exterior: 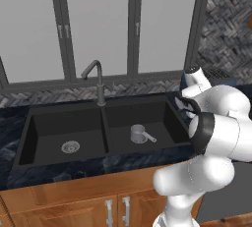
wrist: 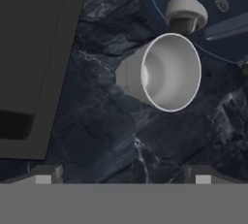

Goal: Move any existing items from the left basin to the right basin for drying. Then move the glass cup from the counter to the left basin of the sink for washing.

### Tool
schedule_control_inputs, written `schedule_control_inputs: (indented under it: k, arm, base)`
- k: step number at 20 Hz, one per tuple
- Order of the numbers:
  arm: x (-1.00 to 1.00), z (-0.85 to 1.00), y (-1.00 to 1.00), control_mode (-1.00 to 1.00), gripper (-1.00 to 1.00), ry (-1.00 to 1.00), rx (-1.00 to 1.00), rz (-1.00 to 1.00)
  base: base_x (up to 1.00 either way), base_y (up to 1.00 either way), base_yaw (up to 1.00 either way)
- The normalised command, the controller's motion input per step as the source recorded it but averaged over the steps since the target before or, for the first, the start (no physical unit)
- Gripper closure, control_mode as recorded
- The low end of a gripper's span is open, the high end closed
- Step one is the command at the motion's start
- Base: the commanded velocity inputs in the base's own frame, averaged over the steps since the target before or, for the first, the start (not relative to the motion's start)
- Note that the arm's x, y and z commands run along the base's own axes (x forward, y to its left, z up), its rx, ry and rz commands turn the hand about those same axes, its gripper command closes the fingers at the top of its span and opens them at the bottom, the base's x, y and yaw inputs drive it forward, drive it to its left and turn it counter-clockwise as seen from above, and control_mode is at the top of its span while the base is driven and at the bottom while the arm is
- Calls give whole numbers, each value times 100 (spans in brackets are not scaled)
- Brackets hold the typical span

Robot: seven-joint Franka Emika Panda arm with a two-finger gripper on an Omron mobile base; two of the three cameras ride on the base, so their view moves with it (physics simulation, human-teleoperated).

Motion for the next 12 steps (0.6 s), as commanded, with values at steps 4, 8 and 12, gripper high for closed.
schedule_control_inputs:
  k: [4, 8, 12]
  arm:
    - [30, -18, -25, -100, -100, 0, 0, 0]
    - [30, -22, -21, -100, -100, 0, 0, 2]
    - [14, -22, -18, -100, -100, 0, 0, 2]
  base:
    - [0, 0, 0]
    - [0, 0, 0]
    - [0, 0, 0]
